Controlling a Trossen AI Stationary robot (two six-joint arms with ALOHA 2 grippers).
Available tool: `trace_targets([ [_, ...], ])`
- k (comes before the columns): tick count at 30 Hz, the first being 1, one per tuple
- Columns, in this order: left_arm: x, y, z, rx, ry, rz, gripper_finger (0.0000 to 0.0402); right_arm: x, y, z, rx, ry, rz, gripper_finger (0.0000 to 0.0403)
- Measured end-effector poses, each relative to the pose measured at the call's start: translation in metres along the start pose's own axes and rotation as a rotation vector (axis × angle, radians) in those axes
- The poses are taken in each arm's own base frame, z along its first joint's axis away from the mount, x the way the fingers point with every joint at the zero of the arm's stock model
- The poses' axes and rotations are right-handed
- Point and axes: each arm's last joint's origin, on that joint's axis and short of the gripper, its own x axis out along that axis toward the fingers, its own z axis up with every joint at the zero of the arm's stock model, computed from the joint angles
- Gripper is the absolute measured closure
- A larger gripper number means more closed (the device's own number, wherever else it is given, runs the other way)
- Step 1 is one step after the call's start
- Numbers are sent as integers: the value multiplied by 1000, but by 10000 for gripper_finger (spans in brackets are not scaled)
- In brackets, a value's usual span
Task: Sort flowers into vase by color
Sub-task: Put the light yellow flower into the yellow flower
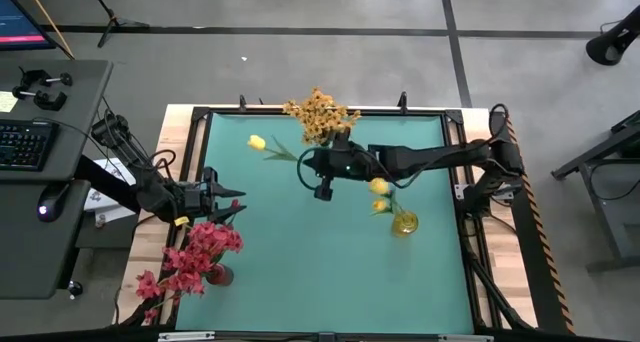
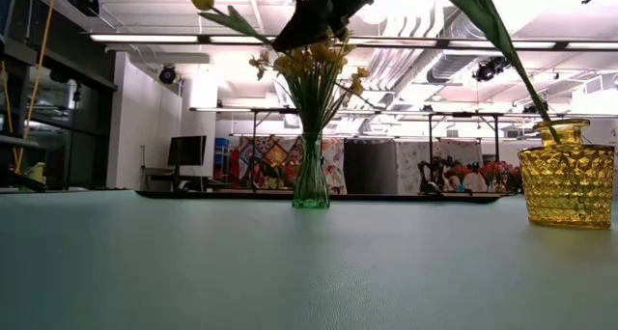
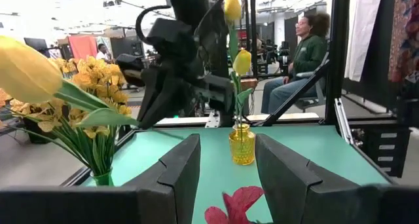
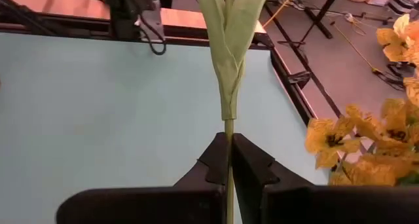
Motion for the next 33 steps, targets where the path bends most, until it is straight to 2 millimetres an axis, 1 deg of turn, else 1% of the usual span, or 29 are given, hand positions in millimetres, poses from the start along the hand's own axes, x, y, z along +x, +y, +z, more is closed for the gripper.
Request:
trace_targets([
  [3, 0, 0, -1, 6, 9, -2, 266, -6, -2, -5, 2, 2, 2, 403],
  [6, 0, 0, -2, -7, 14, -2, 266, -11, -4, -20, 17, -37, 2, 403],
  [9, 0, 0, -2, -7, 14, -2, 266, -24, -11, -34, 41, -98, -16, 403],
  [12, 0, 0, -2, -7, 14, -2, 266, -46, -21, -38, 73, -188, -38, 403],
  [17, 0, 0, -2, 8, 13, 4, 266, -89, -35, -37, 127, -346, -61, 403],
  [21, 1, 0, -2, 9, 14, 10, 266, -121, -40, -36, 164, -421, -47, 403],
  [27, 1, 1, -2, -4, 15, 17, 266, -165, -40, -44, 139, -370, -13, 403],
  [33, 1, 1, -2, -5, 14, 16, 266, -206, -46, -58, 155, -294, -124, 403],
])
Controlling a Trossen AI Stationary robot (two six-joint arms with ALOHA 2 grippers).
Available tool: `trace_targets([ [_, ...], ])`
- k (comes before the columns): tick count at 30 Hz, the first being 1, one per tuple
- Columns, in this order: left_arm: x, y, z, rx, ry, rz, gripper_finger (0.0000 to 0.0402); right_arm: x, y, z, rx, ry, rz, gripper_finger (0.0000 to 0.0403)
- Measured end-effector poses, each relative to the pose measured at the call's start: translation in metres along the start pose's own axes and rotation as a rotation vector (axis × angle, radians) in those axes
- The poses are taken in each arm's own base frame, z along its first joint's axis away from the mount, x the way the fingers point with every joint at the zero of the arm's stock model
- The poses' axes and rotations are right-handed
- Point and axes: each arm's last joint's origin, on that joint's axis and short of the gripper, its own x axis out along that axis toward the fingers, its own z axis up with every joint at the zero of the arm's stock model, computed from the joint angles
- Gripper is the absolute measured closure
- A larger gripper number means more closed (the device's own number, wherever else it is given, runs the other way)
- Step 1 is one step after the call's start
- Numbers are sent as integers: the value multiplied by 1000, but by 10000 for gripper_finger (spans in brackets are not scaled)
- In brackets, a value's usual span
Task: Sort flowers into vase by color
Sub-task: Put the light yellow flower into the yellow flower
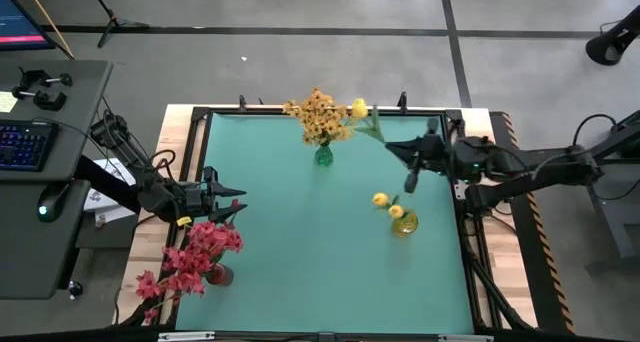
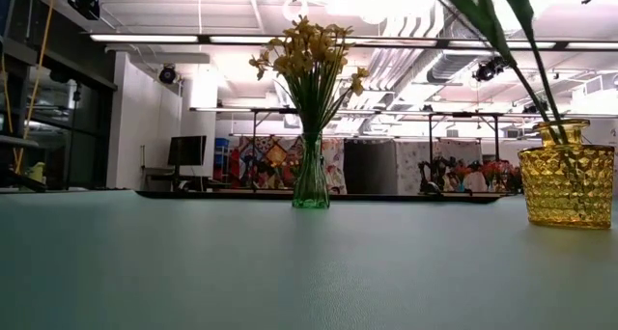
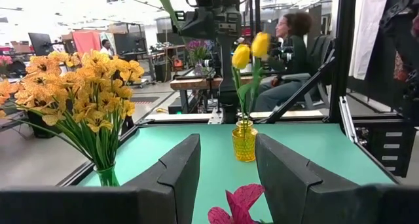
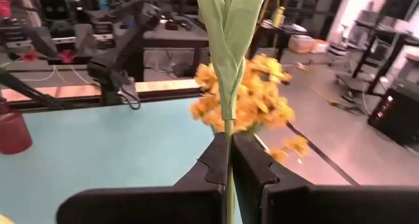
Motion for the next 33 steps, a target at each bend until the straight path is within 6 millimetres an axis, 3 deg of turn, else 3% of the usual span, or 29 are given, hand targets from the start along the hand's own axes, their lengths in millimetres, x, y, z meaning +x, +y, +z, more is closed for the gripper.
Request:
trace_targets([
  [6, 0, 0, 0, 0, 0, 0, 266, -21, -3, -7, 58, 67, -12, 403],
  [14, 0, 0, 0, -2, 1, -1, 266, -24, 22, -37, -10, 174, -118, 403],
  [22, 0, 0, 0, -3, 0, -2, 266, -42, 46, -99, 72, 46, -245, 403],
  [33, 0, 0, 0, -2, 0, -2, 266, -59, 73, -114, 248, -112, -185, 403],
])
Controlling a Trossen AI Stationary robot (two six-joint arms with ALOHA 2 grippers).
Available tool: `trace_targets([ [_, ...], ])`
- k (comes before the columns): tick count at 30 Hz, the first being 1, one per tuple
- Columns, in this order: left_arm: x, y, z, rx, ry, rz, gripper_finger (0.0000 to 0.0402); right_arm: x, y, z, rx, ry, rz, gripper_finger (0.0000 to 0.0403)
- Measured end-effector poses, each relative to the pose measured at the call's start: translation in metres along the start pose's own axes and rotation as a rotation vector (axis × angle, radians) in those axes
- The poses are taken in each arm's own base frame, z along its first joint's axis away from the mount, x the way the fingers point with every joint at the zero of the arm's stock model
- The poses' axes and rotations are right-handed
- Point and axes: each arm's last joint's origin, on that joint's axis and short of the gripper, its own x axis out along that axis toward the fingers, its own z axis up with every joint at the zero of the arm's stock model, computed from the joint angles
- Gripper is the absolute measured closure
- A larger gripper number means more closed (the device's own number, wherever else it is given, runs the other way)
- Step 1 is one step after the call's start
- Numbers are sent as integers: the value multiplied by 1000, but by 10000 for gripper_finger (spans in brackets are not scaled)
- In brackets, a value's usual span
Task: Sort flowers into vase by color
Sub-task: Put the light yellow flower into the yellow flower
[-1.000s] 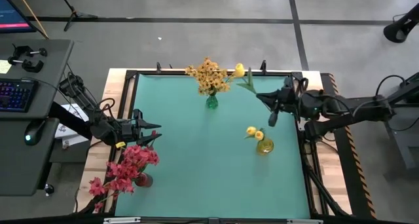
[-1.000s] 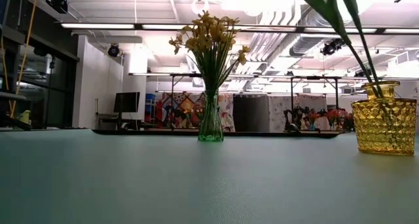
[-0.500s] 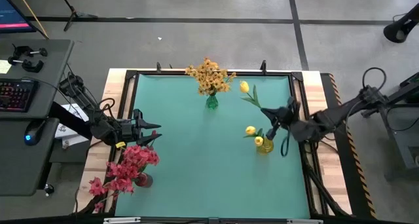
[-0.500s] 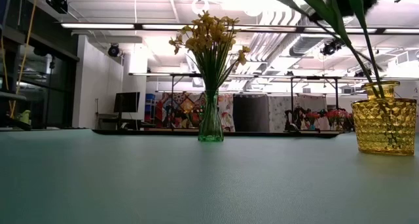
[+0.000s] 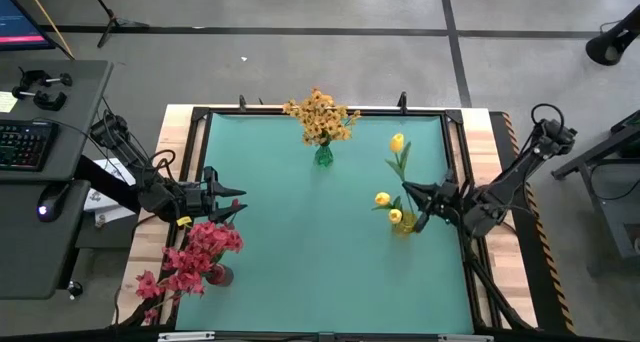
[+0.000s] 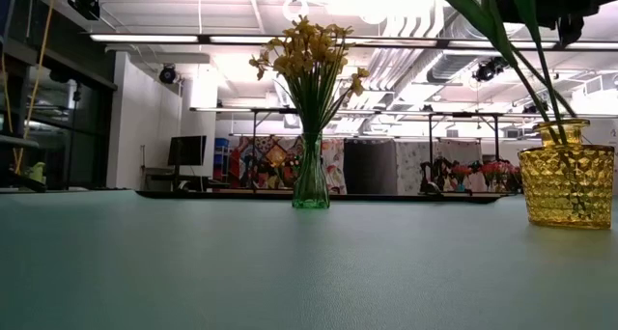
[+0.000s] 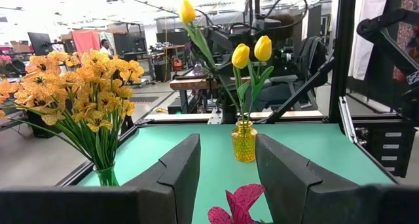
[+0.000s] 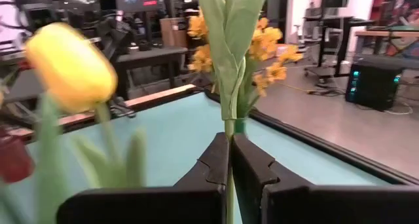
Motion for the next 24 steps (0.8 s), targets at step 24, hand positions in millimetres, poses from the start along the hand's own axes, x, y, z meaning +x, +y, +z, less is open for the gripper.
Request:
trace_targets([
  [24, 0, 0, 0, 3, 1, 5, 266, -4, 15, -14, -28, -43, -113, 403],
])
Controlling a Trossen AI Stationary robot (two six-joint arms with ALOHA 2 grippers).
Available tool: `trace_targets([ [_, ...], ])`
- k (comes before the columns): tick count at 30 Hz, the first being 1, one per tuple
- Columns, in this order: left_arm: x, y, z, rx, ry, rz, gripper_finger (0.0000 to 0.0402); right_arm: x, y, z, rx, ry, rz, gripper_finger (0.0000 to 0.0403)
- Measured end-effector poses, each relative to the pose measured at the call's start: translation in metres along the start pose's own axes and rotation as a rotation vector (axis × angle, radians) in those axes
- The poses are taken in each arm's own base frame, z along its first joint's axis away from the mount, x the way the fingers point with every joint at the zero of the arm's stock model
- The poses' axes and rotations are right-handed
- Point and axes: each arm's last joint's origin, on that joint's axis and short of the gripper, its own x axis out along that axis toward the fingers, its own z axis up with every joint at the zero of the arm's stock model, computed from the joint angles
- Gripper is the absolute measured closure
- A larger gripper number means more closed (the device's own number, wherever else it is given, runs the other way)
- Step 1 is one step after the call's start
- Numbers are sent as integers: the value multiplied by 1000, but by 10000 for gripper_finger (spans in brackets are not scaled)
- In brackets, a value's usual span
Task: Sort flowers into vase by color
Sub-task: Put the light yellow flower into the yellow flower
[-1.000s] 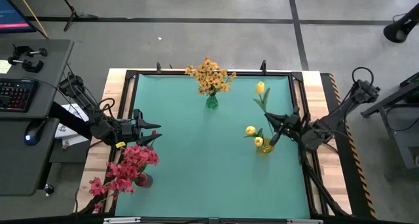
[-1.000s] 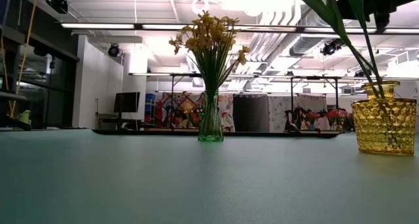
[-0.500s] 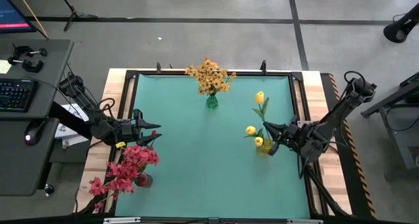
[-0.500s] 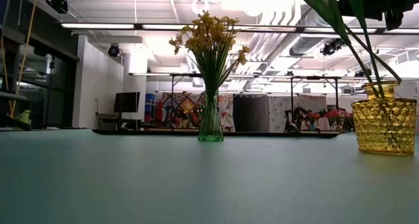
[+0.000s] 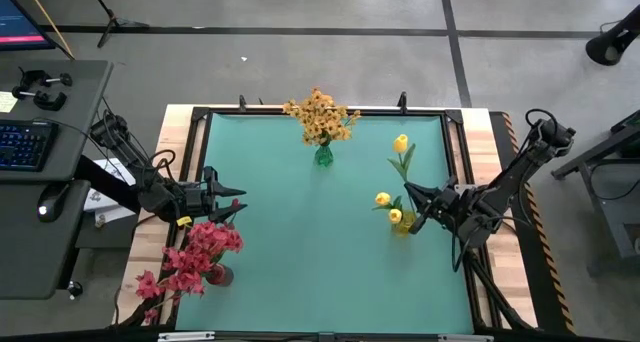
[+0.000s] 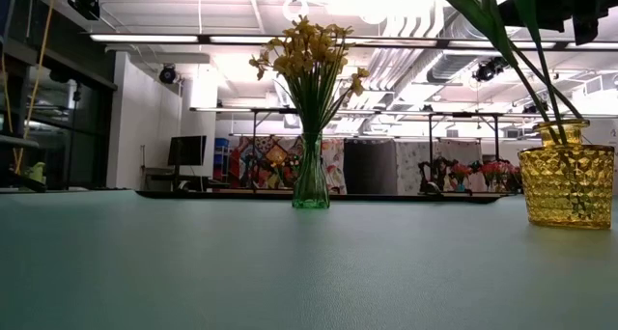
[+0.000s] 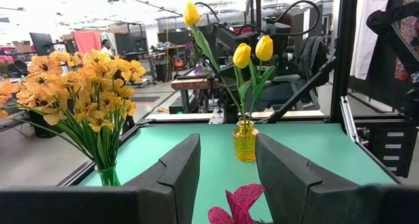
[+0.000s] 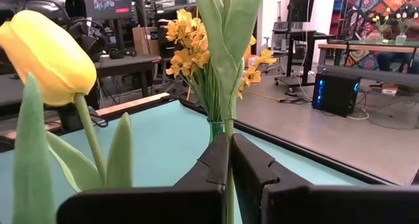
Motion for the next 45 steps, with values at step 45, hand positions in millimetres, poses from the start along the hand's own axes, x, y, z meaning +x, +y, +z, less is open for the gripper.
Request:
trace_targets([
  [45, 6, 5, -5, -6, 29, 50, 266, 5, 12, -15, 27, 64, 105, 306],
])
